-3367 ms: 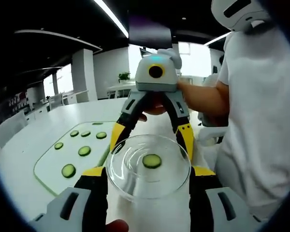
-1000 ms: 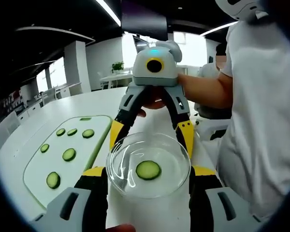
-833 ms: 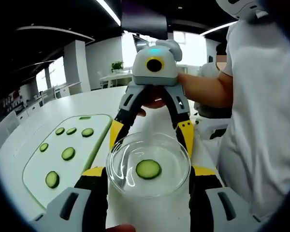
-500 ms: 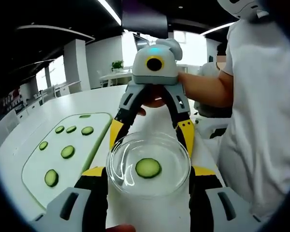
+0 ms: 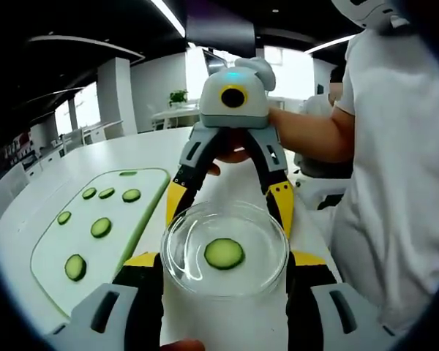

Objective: Open the petri dish lid, add cucumber slices into the petri dish, and close the lid

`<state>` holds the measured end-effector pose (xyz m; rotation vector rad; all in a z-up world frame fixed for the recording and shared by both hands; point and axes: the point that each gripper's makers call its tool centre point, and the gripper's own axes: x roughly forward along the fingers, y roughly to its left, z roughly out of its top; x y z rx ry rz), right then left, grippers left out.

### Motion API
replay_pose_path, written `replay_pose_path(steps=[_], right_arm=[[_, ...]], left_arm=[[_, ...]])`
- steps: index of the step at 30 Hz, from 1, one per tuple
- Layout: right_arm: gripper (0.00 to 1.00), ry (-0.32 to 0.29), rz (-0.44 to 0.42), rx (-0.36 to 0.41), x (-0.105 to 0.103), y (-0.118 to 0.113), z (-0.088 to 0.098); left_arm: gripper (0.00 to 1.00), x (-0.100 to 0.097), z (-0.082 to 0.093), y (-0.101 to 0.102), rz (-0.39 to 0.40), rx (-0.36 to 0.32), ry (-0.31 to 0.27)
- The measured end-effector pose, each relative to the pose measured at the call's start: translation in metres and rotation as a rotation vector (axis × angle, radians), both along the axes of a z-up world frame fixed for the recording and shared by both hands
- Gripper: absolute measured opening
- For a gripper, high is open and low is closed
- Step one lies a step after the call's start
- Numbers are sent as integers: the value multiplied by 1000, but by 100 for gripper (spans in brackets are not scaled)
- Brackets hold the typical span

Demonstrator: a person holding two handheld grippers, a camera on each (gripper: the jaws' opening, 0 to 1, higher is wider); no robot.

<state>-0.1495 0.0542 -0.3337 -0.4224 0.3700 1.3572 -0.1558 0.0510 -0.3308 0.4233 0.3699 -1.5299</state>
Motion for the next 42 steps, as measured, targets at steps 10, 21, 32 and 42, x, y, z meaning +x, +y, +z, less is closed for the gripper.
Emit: replay_pose_path(steps=[10, 21, 32, 42], right_arm=[[65, 23, 0, 9, 0, 0, -2], [66, 45, -2, 25, -1, 0, -3], [71, 32, -11, 36, 0, 4, -7], [79, 32, 1, 38, -3, 5, -7]], left_arm=[[67, 0, -2, -1, 5, 1, 26], [67, 0, -3, -1, 8, -25, 45], [67, 0, -5, -3, 20, -39, 32], [72, 4, -5, -1, 40, -75, 40]])
